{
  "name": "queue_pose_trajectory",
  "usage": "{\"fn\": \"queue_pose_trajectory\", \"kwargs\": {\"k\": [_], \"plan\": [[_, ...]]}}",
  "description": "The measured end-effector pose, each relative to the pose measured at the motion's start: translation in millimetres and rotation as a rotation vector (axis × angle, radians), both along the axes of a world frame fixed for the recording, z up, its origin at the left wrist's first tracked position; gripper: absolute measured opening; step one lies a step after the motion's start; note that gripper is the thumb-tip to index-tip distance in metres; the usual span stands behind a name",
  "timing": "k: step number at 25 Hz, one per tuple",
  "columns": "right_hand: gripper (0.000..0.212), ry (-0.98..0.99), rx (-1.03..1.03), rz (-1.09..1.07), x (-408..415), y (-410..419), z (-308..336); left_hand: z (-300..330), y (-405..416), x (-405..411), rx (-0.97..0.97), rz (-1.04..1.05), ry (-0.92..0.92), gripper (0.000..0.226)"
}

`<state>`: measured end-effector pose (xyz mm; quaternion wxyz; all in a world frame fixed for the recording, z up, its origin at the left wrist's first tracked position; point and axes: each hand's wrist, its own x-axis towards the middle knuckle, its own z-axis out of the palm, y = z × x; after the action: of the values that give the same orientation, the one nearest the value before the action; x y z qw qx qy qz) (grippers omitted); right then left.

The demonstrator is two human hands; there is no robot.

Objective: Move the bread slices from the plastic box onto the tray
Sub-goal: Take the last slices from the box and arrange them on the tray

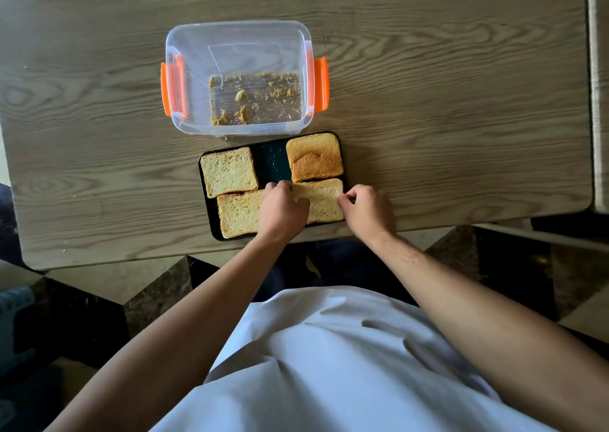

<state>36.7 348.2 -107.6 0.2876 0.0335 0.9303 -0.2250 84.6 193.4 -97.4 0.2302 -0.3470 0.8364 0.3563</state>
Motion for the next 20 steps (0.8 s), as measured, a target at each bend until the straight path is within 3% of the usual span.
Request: {"fn": "queue_pose_trajectory", "kwargs": {"k": [4,20], "plan": [[0.028,0.021,0.031,-0.055,-7,1,-1,0,4,-4,0.029,0.001,-0.001,0.016],[0.031,-0.002,0.027,-0.063,-17,6,-11,-1,12,3,0.035,0.149,0.022,0.030]]}}
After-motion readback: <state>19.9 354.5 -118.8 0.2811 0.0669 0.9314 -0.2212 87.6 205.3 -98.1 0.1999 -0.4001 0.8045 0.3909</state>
